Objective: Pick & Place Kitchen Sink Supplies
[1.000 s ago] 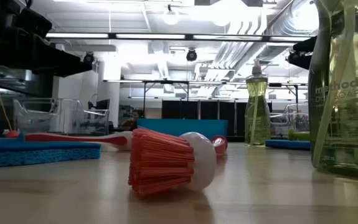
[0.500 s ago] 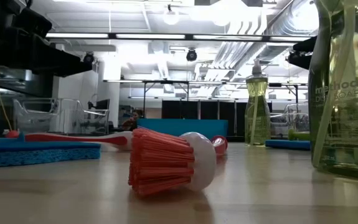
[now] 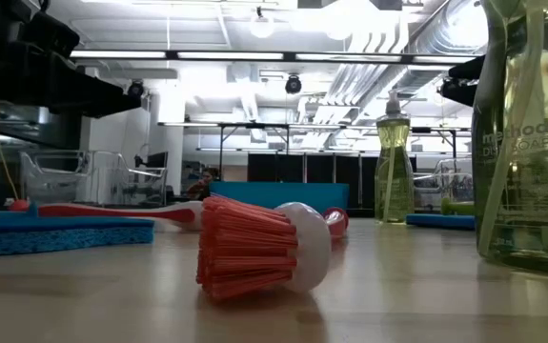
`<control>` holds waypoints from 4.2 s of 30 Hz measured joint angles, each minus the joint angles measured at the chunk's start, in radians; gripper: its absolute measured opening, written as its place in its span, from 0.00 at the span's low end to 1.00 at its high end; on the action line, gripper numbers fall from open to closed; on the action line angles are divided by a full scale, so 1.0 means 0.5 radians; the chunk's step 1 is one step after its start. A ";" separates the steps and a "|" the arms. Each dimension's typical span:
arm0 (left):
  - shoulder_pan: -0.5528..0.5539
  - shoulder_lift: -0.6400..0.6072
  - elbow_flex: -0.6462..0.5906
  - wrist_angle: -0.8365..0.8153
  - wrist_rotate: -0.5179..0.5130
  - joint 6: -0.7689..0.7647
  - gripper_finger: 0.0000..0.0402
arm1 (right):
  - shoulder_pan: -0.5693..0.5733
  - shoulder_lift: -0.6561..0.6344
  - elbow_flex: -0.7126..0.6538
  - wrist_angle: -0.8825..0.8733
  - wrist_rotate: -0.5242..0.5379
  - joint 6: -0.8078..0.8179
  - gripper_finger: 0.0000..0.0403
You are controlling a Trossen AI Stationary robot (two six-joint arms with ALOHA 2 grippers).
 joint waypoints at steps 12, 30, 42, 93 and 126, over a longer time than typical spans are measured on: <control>0.000 0.000 0.000 0.000 0.000 -0.001 0.89 | 0.000 0.000 0.000 0.000 0.000 0.000 0.42; 0.000 0.000 0.000 0.000 0.000 0.000 0.89 | 0.000 0.000 0.000 0.000 0.000 -0.001 0.42; 0.000 0.000 0.000 0.000 0.000 0.000 0.89 | 0.000 0.000 0.000 0.000 0.000 0.002 0.42; 0.000 0.000 0.000 0.000 0.000 -0.001 0.89 | 0.000 0.001 0.034 0.252 0.500 -0.644 0.42; 0.000 0.000 0.000 0.000 0.000 0.000 0.89 | -0.120 1.128 0.323 0.060 1.089 -0.230 0.42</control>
